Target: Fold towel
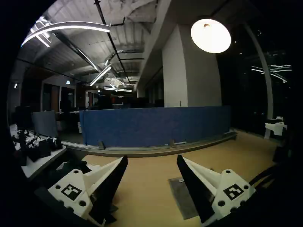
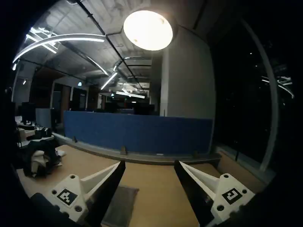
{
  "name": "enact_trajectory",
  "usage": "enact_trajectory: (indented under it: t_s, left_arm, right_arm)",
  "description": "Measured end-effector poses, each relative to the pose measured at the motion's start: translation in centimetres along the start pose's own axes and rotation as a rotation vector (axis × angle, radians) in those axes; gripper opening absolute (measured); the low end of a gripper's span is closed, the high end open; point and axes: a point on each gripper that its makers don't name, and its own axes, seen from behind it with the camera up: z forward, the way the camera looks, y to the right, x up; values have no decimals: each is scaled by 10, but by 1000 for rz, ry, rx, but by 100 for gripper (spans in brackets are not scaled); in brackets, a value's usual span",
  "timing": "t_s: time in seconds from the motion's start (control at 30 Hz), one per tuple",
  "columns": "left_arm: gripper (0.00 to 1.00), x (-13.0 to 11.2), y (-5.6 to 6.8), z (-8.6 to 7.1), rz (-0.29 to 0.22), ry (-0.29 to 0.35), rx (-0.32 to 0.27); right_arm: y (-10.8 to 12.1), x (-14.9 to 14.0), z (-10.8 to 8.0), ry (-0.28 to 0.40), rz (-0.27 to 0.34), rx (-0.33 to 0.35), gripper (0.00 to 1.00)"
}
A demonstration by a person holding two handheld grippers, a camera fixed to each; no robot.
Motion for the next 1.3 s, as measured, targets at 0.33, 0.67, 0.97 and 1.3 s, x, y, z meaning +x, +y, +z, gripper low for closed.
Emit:
enact_trajectory:
  t_s: [0.33,0.67,0.97,1.3]
  left_arm:
    - [97,-27,50,-13,101,-168,-251]
    - [97,-43,71,-18,102,-240,-323]
    - [97,-67,78,-11,115,-277,-341]
    - [97,-127,90,1,129,-360,-373]
  right_arm:
    - [-46,-25,-12,-205,-78,220,100]
    - [-63,-44,-19,-311,-104,320,100]
    - [-69,-61,-17,-342,-117,345,100]
    - [-77,-109,-5,-394,-133,372,100]
